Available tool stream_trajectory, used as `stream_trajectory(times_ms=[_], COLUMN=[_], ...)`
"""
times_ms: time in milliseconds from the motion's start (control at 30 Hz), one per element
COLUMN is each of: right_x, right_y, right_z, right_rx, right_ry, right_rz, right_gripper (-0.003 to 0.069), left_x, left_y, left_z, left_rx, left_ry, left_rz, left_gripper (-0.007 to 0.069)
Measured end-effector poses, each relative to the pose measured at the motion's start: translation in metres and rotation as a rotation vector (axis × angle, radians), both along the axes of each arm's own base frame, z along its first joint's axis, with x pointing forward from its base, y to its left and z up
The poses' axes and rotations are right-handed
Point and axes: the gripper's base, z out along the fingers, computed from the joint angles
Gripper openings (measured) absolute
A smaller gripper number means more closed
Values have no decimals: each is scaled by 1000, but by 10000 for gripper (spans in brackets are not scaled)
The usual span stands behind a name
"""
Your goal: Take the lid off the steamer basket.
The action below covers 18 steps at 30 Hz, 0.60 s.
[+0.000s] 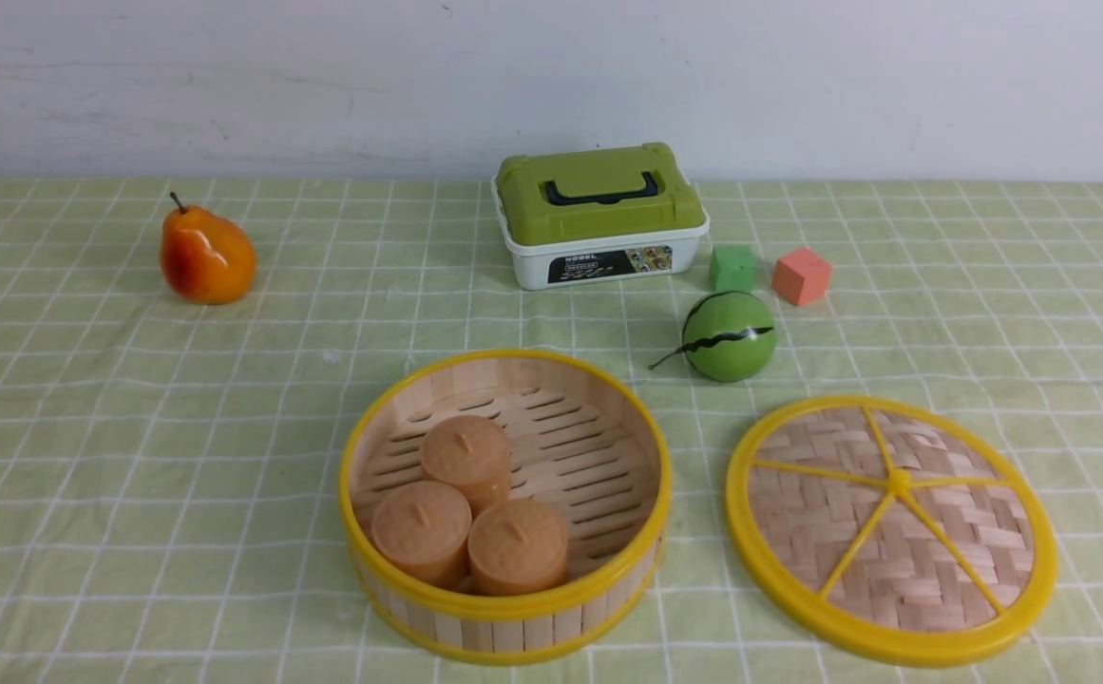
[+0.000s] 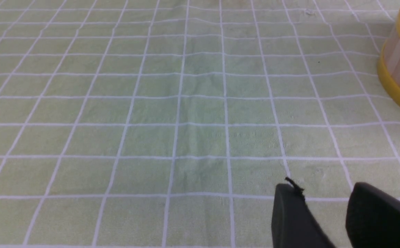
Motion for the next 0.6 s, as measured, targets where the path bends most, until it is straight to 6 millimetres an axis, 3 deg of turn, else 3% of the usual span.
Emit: stream_trajectory(times_ms=[600], right_x=[0], right_y=[0], right_z=[0], right_rx=[0], right_ry=[0], right_rz=[0], right_gripper=[94], left_x=[0], left_y=[0], left_z=[0], left_rx=[0], left_ry=[0], left_rz=[0], left_gripper=[239])
